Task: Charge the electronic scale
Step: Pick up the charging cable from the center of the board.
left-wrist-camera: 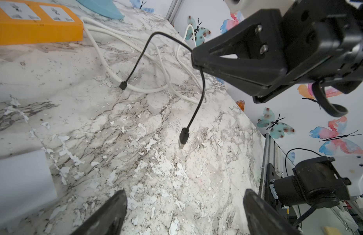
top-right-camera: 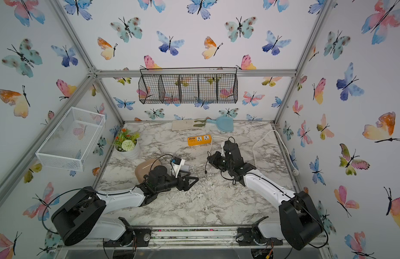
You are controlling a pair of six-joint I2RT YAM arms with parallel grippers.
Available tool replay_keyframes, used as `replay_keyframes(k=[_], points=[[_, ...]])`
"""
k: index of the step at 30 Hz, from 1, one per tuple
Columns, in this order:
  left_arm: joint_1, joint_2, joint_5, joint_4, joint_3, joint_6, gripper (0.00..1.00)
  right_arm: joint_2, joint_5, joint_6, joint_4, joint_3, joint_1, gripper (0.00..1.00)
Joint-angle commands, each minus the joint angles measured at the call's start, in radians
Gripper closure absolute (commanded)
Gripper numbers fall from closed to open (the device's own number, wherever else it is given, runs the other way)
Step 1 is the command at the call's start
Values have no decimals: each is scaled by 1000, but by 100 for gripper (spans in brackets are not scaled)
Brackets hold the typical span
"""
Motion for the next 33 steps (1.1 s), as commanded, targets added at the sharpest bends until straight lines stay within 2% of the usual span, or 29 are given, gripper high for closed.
replay_keyframes(k=[1, 5, 9, 14, 18, 22, 32, 33], points=[[-1, 25, -9, 142, 3, 76, 15, -19, -70, 100, 118, -23, 5, 98], [-1, 60, 6, 180, 23, 133, 24, -34, -90, 134, 158, -44, 4, 98], [-2, 101, 24, 252, 34, 149, 42, -45, -103, 156, 181, -55, 4, 98], [-2, 172, 37, 311, 55, 149, 43, -58, -123, 179, 211, -63, 4, 98], [-2, 208, 54, 331, 72, 146, 48, -70, -128, 185, 217, -69, 5, 98], [-2, 224, 74, 344, 84, 149, 60, -82, -131, 196, 235, -81, 4, 98], [-1, 246, 92, 401, 79, 146, 83, -95, -128, 196, 266, -95, 4, 98], [-2, 249, 129, 408, 76, 146, 84, -97, -124, 193, 267, -96, 4, 98]])
